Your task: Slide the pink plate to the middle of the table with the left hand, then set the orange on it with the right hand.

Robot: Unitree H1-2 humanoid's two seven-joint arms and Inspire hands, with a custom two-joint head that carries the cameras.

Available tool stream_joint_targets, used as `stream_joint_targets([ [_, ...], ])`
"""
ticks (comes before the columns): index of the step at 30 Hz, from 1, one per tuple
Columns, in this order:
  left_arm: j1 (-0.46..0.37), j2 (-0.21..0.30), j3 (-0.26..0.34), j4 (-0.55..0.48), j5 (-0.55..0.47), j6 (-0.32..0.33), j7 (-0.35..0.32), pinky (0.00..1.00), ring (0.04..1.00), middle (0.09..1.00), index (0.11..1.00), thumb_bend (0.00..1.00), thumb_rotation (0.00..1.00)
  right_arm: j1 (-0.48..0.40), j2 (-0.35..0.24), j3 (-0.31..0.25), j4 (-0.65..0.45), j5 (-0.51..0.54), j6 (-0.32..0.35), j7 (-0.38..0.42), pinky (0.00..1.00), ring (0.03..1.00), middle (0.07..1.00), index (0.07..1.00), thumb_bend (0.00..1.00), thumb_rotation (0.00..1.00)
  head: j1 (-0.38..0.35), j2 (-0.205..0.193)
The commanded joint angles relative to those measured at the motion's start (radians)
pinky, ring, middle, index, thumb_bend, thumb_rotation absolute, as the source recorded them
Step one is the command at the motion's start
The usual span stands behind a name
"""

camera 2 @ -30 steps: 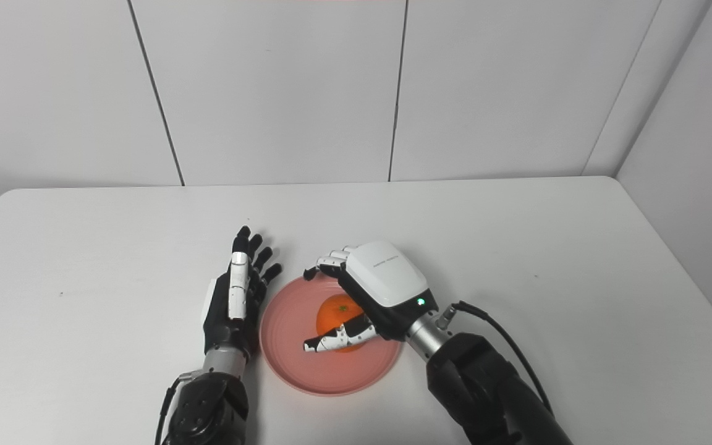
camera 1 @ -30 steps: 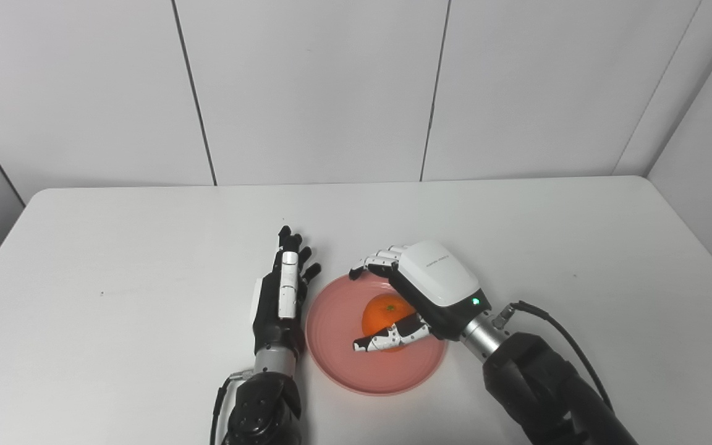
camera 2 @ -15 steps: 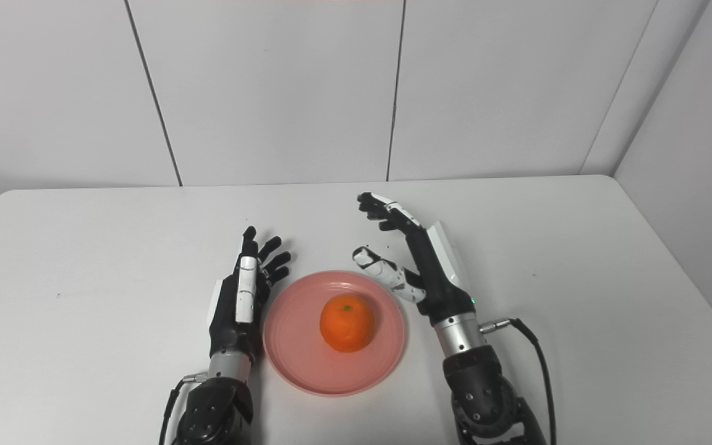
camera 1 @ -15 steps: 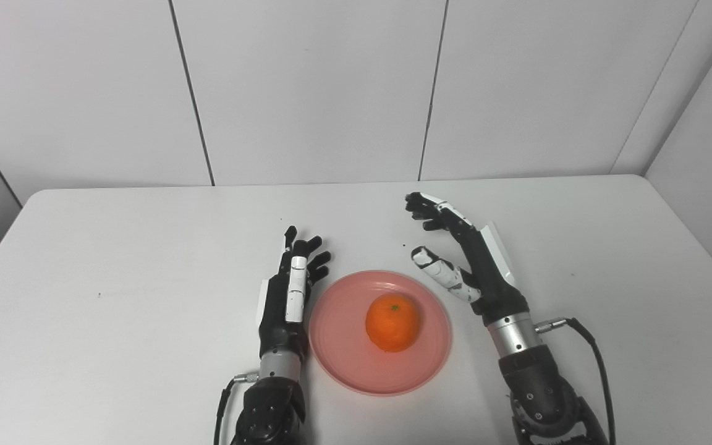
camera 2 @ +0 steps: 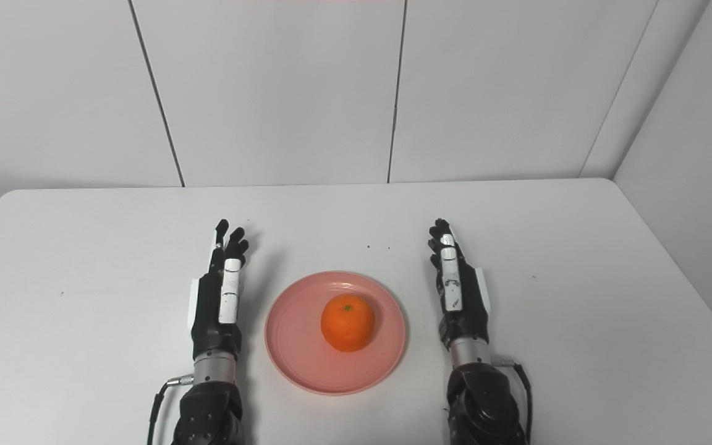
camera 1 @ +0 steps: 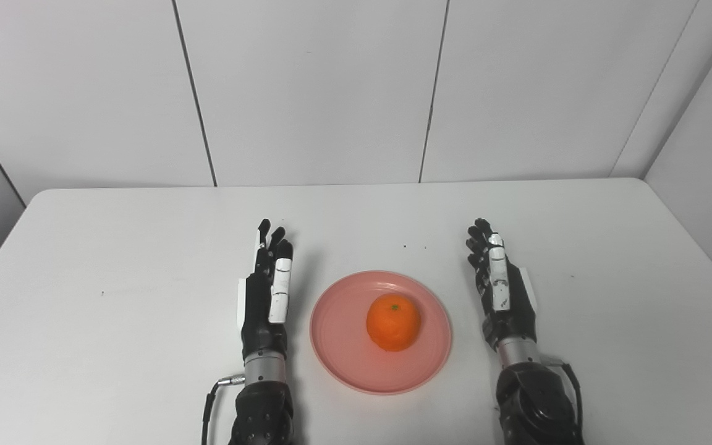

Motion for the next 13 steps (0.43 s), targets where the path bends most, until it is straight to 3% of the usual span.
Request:
stream_joint_targets([
  [1, 0.012, 0.022, 0.018, 0.039, 0.032, -0.018, 0.009, 0.96, 0.937, 0.948, 0.96, 0.72, 0.95, 0.026, 0.007, -0.013, 0.06, 0.035, 0.04, 0.01, 1.0, 0.979, 0.957, 0.956, 0.82, 1.0, 0.001, -0.001],
  [6, 0.011, 0.023, 0.028, 0.036, 0.049, 0.006, 0.008, 0.95, 0.952, 0.957, 0.957, 0.79, 0.96, 0.03, 0.011, -0.012, 0.072, 0.04, 0.059, 0.002, 1.0, 0.983, 0.961, 0.96, 0.81, 1.0, -0.001, 0.0],
  [13, 0.011, 0.023, 0.031, 0.022, 0.036, 0.052, -0.017, 0.95, 0.959, 0.969, 0.961, 0.82, 0.96, 0.032, 0.012, 0.0, 0.048, 0.011, 0.083, -0.013, 1.0, 0.97, 0.955, 0.94, 0.76, 1.0, -0.005, -0.001],
])
